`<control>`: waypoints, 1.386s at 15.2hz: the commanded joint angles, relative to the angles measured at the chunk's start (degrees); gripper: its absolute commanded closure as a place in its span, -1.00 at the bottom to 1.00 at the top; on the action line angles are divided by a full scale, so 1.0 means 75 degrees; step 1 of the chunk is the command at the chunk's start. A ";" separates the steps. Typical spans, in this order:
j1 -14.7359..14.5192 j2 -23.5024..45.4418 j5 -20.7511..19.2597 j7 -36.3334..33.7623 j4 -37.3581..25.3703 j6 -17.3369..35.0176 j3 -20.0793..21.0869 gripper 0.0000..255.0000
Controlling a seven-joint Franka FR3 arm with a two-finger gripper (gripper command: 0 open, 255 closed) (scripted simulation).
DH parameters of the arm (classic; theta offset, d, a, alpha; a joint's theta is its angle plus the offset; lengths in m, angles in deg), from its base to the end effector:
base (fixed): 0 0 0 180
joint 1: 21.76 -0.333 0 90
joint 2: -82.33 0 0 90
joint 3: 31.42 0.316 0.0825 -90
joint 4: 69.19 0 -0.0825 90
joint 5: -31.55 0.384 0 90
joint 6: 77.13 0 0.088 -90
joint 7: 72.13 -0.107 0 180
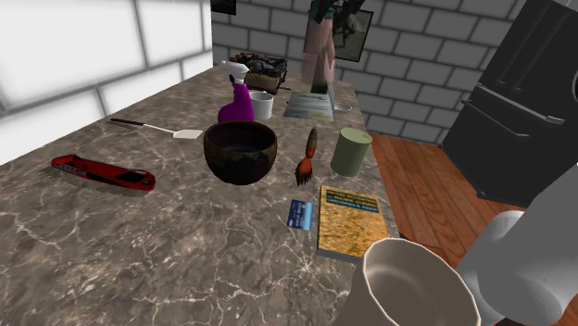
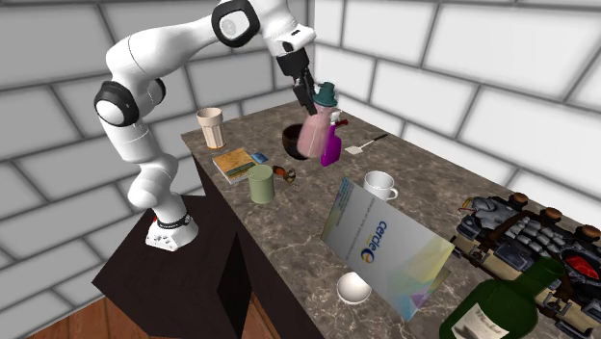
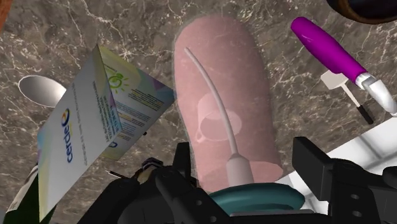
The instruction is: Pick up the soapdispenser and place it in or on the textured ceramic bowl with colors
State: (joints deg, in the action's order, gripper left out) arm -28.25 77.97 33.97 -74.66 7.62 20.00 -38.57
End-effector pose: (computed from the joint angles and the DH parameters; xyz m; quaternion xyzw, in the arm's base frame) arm 0.5243 -0.0061 0.7881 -0.9763 0.0261 -0.2129 0.0292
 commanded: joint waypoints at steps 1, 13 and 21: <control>-0.0152 -0.0137 -0.0151 -0.0357 0.0080 -0.0036 0.0203 1.00; -0.1124 -0.0150 -0.1034 -0.2657 -0.0368 -0.0578 0.1642 1.00; -0.2000 0.0818 -0.1914 -0.4275 -0.1933 -0.1438 0.2704 1.00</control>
State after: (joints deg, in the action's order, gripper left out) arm -41.98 82.20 21.03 -104.63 -3.74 10.81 -19.63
